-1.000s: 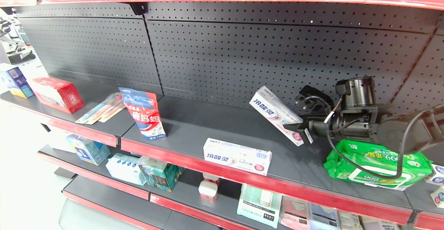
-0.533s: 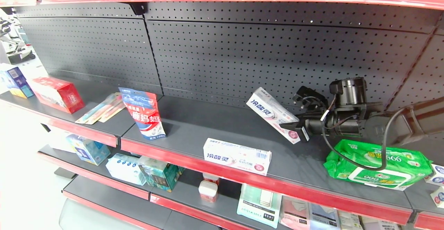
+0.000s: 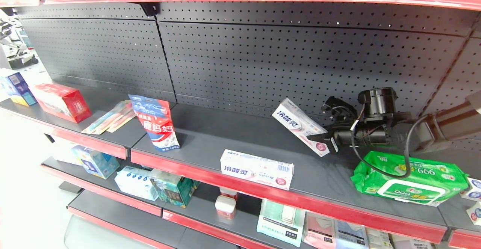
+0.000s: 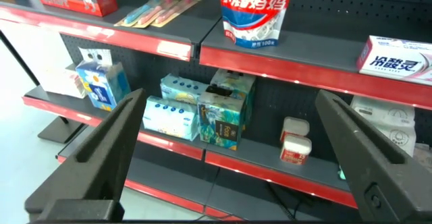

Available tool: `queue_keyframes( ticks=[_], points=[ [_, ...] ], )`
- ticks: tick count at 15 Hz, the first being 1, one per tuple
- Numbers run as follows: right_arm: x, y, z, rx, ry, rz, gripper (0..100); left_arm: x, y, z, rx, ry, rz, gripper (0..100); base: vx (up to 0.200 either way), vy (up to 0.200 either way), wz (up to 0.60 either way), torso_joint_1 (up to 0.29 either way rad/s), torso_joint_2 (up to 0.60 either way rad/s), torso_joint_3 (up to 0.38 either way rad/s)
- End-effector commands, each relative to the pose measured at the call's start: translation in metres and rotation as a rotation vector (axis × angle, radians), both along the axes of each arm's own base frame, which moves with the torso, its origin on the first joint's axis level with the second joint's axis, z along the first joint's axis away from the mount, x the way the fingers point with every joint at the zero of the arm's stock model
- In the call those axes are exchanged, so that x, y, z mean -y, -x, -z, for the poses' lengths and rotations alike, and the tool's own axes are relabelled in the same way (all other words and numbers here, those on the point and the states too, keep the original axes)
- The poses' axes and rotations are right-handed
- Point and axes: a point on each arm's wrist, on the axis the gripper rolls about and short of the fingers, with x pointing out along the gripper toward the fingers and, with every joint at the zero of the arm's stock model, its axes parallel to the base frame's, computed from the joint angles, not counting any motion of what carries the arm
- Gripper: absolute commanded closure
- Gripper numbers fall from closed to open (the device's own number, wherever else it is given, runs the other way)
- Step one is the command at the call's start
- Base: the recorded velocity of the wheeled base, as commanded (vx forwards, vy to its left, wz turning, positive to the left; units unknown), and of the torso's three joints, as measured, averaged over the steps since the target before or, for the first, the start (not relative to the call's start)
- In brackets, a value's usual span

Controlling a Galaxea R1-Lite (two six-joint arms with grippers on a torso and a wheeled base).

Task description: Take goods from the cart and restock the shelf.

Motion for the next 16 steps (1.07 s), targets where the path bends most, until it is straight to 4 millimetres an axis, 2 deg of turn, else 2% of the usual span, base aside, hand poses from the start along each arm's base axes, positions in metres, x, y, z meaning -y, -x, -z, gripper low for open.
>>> queue_keyframes(
  ticks=[1,3,8,12,16],
  points=[
    [0.002,-0.005,0.009,-0.024,0.006,0.009,100,0.0,0.0,0.0,-0.001,0.0,-0.001,0,0.0,0.0,0.0,0.0,0.0,0.0],
    [-0.001,-0.008,0.013,-0.028,0.014,0.005,100,0.0,0.0,0.0,-0.001,0.0,-0.001,0,0.0,0.0,0.0,0.0,0.0,0.0],
    [-0.012,-0.015,0.009,-0.056,0.013,-0.028,100,0.0,0.0,0.0,-0.001,0.0,-0.001,0,0.0,0.0,0.0,0.0,0.0,0.0],
    [-0.027,-0.018,0.009,-0.047,0.016,-0.056,100,0.0,0.0,0.0,-0.001,0.0,-0.001,0,0.0,0.0,0.0,0.0,0.0,0.0],
    [-0.039,-0.018,0.019,-0.069,0.031,-0.076,100,0.0,0.0,0.0,-0.001,0.0,-0.001,0,0.0,0.0,0.0,0.0,0.0,0.0]
  ],
)
